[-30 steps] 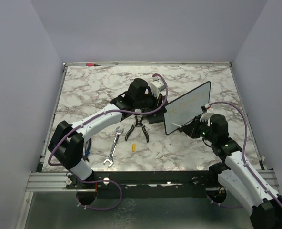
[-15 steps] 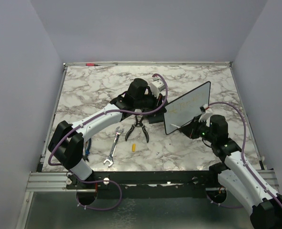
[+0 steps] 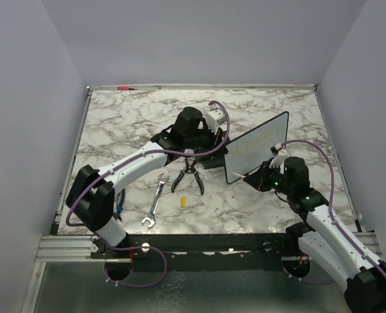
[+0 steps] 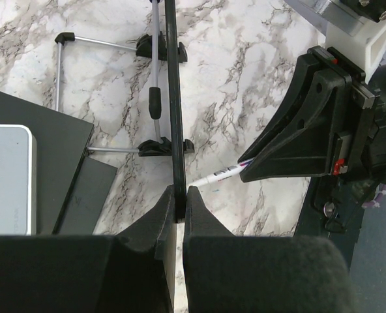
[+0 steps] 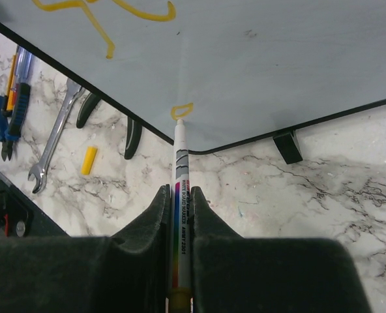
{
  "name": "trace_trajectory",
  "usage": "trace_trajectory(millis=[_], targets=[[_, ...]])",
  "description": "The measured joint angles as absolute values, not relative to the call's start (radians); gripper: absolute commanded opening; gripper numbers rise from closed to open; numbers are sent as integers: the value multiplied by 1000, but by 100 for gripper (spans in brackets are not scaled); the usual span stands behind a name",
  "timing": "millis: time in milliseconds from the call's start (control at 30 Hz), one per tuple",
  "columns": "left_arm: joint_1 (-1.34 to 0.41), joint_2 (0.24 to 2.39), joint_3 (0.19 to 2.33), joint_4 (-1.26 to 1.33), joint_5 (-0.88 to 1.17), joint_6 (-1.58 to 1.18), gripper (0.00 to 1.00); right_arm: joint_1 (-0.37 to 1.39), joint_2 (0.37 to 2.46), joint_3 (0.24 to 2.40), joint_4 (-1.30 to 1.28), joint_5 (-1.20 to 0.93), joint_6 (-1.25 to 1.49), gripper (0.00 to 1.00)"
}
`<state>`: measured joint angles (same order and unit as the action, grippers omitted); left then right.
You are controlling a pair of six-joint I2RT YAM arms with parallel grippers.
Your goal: Write a sentence on the whiteboard
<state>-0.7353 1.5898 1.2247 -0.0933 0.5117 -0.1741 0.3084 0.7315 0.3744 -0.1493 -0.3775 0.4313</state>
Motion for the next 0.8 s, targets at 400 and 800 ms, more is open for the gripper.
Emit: trace_trajectory(millis=[400,800], targets=[[-735,1592,1229,-97,512,-174,0,311,737,375,-188,-287,453,1],[-735,1592,1229,-97,513,-174,0,313,594,375,-210,-231,457,1]])
